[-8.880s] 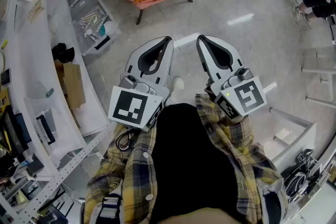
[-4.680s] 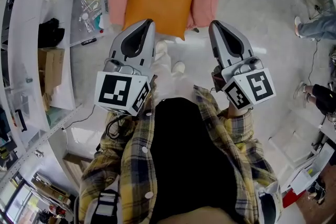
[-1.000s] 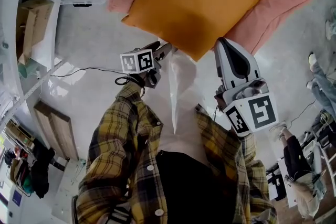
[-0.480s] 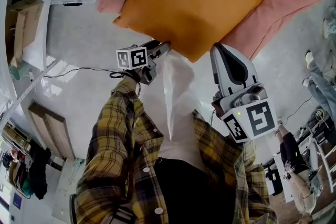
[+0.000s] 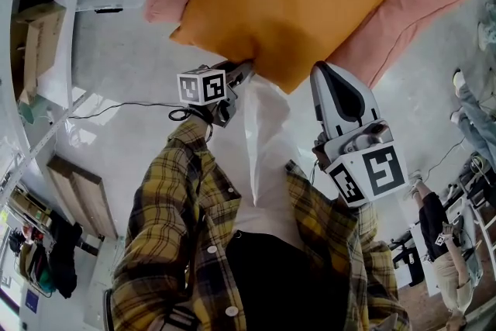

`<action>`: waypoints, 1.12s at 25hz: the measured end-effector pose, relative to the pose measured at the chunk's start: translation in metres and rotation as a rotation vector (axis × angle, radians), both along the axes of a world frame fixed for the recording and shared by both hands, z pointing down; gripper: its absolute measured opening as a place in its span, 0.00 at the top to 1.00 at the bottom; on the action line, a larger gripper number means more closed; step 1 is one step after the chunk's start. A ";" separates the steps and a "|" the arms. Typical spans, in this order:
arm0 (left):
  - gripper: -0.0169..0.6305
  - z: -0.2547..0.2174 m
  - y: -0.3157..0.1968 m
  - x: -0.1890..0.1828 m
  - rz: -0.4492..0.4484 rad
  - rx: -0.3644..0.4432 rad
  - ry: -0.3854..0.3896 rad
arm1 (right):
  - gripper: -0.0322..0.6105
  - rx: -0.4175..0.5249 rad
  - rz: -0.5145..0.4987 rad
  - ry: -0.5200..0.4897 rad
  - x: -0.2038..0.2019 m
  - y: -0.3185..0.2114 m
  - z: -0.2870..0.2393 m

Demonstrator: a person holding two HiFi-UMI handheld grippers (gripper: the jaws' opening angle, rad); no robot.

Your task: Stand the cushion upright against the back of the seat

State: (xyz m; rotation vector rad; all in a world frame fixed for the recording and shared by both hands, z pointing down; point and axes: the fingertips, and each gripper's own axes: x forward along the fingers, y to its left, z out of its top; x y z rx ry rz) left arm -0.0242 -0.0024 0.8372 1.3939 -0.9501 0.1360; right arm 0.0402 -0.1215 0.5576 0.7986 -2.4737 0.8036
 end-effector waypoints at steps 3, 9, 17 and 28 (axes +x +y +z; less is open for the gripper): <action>0.85 -0.008 0.002 0.000 0.010 -0.004 -0.005 | 0.92 0.018 0.014 -0.003 0.000 -0.003 -0.005; 0.88 -0.046 0.019 0.004 -0.027 -0.050 -0.038 | 0.92 0.043 0.069 -0.020 0.002 -0.007 -0.027; 0.92 -0.124 0.022 0.018 0.062 -0.020 -0.100 | 0.92 0.154 0.116 -0.039 0.027 -0.013 -0.102; 0.94 -0.226 -0.009 0.015 0.038 0.116 -0.134 | 0.92 0.264 0.181 -0.047 0.065 -0.001 -0.176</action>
